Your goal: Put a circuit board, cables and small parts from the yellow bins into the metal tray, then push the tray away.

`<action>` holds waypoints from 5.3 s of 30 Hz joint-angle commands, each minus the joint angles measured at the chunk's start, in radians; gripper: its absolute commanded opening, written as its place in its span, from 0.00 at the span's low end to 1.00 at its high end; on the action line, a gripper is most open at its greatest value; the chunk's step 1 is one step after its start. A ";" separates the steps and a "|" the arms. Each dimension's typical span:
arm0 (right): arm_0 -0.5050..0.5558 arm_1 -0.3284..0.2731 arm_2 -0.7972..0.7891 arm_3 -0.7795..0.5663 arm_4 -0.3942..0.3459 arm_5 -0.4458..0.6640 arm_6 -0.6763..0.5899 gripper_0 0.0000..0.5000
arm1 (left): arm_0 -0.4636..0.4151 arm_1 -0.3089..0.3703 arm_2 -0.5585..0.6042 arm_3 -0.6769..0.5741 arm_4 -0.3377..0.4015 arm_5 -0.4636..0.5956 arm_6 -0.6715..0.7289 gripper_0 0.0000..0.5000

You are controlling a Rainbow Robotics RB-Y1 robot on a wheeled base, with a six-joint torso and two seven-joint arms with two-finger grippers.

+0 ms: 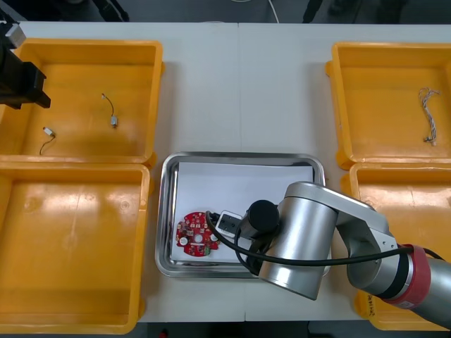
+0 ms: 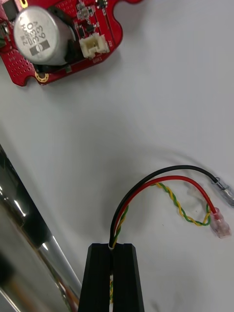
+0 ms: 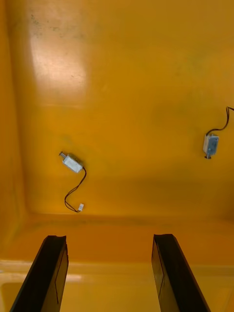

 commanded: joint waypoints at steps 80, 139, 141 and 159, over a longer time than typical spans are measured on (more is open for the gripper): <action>-0.308 -0.243 -0.972 0.142 -0.571 0.250 -0.259 1.00 | 0.155 -0.025 -0.203 0.185 -0.007 -0.541 -0.130 1.00; -0.505 -0.421 -1.085 1.120 -0.332 -0.060 0.080 1.00 | 0.104 -0.093 -0.015 -0.300 -0.096 0.061 0.180 0.00; -0.516 -0.422 -1.085 1.156 -0.321 -0.085 0.109 1.00 | 0.104 -0.126 -0.001 -0.355 -0.108 0.113 0.226 0.00; -0.624 -0.378 -1.021 1.361 -0.275 -0.257 0.277 1.00 | 0.069 -0.395 -0.133 -0.640 -0.234 0.181 0.504 0.00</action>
